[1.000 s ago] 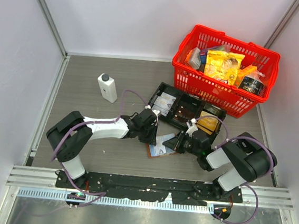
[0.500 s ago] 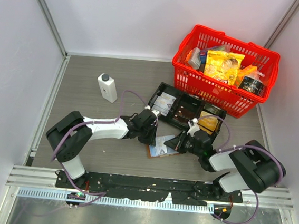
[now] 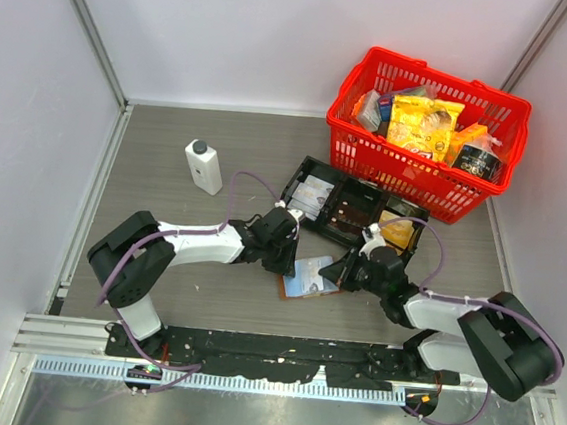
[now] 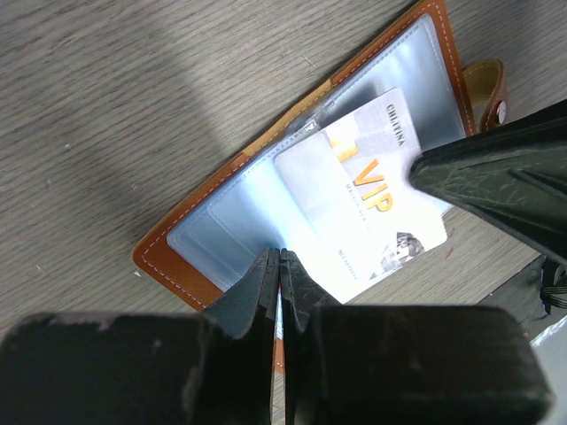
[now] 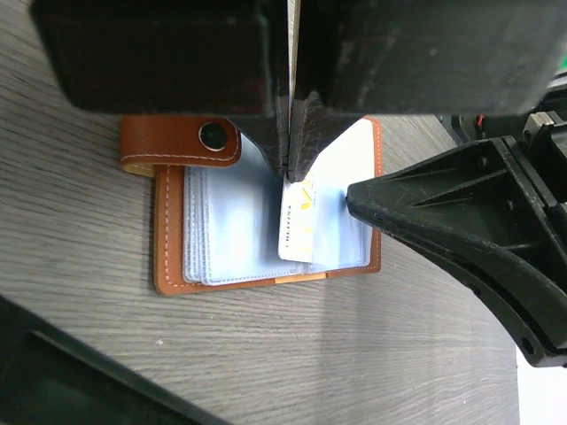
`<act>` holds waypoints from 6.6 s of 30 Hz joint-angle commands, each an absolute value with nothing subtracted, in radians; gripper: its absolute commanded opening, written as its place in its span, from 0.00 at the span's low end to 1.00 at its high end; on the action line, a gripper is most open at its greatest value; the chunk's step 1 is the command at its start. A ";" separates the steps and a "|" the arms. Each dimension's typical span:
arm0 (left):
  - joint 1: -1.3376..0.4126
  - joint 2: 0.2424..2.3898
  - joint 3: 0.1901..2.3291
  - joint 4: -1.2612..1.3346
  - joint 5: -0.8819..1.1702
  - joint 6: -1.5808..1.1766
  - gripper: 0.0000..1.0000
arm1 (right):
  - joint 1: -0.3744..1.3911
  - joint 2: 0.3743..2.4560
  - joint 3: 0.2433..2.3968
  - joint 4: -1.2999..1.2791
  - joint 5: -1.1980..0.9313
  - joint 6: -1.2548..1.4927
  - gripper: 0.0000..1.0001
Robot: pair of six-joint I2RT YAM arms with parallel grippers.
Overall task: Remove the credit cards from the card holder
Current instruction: Remove the credit card from the card holder, then place the credit card in the storage box, then remove the credit card from the card holder.
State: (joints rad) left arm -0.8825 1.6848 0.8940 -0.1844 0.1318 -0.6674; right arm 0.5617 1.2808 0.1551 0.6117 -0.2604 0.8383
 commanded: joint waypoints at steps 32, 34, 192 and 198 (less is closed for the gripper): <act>-0.890 1.737 0.828 -0.354 0.101 -0.592 0.07 | 0.505 1.005 0.322 0.089 -0.100 0.612 0.01; -0.890 1.717 0.821 -0.341 0.101 -0.592 0.08 | 0.503 0.985 0.363 0.013 -0.095 0.582 0.01; -0.888 1.500 0.730 -0.264 0.009 -0.736 0.29 | 0.956 1.598 0.911 -0.407 0.245 0.637 0.62; -0.887 1.502 0.723 -0.279 -0.031 -0.758 0.26 | 0.954 1.609 0.881 -0.384 0.210 0.634 0.65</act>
State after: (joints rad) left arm -0.8818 1.4857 0.7380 -0.2447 -0.0086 -0.7349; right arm 0.9527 1.5978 0.8989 -0.4088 0.2260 0.6167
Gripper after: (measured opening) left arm 0.267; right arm 0.641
